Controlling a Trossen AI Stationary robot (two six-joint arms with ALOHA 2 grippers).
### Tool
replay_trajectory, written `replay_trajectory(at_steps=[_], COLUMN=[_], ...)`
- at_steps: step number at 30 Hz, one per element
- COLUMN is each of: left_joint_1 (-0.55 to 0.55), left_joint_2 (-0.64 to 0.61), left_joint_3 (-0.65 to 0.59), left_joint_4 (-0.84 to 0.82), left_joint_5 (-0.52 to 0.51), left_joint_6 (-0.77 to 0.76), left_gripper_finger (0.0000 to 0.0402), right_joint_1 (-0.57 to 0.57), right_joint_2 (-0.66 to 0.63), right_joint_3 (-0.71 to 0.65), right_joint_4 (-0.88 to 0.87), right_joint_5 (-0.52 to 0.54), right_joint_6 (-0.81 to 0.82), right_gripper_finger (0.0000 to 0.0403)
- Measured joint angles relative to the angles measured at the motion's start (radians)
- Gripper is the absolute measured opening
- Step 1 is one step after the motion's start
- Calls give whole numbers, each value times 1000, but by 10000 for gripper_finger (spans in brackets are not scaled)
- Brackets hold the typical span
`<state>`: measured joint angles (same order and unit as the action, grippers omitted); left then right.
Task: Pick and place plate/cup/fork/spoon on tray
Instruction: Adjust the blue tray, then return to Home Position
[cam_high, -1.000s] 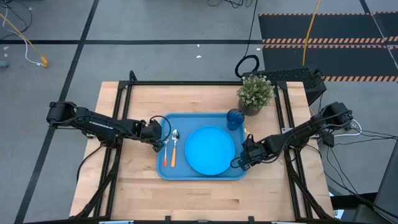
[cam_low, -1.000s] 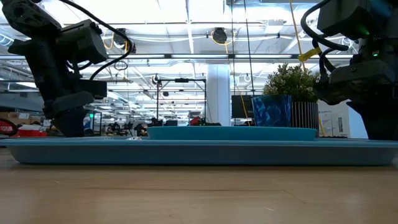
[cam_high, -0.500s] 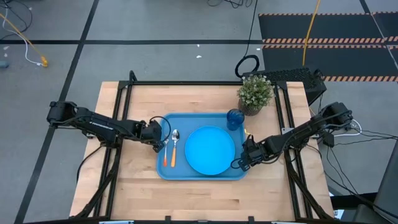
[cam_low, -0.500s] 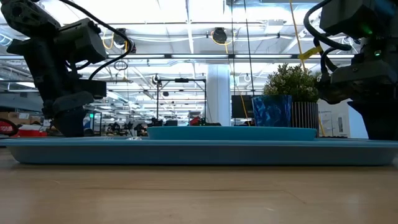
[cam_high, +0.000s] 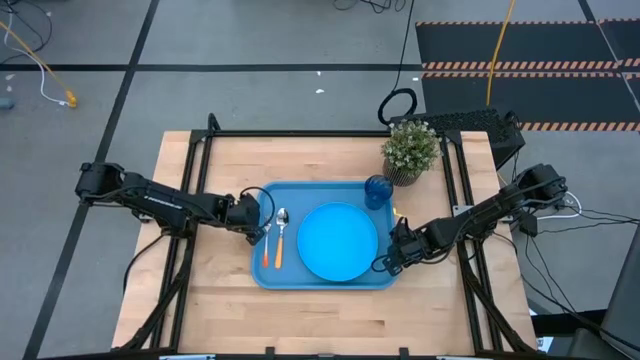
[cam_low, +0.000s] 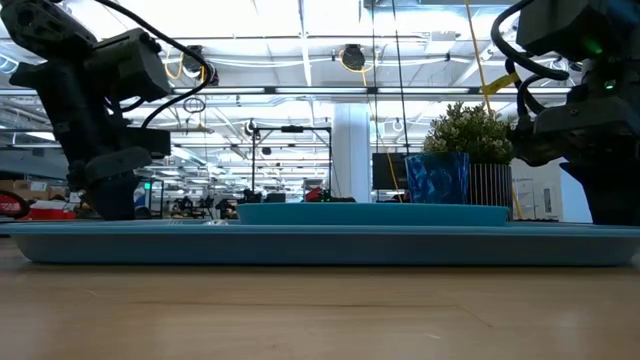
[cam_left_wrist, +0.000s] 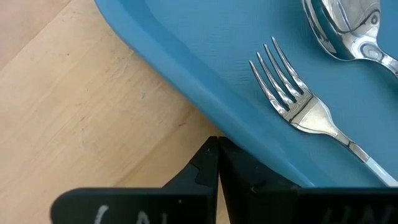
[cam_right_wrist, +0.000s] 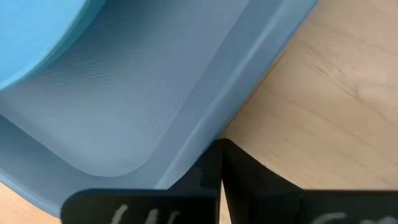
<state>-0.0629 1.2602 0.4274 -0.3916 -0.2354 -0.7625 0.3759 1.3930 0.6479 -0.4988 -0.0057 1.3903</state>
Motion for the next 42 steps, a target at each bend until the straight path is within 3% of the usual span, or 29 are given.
replay_trajectory(at_steps=[16, 23, 42], left_joint_1=[-6, 5, 5], left_joint_2=[0, -6, -231], left_joint_3=[3, 3, -1], left_joint_4=[-25, -57, -286], left_joint_5=[0, 6, 0], left_joint_6=[17, 35, 57], left_gripper_finger=[5, 43, 56], right_joint_1=[0, -2, -1], right_joint_2=[0, -13, -264], right_joint_3=[0, 0, -2], right_joint_4=[-7, -43, -328], right_joint_5=[12, 15, 38], right_joint_6=[1, -5, 41], right_gripper_finger=[0, 0, 0])
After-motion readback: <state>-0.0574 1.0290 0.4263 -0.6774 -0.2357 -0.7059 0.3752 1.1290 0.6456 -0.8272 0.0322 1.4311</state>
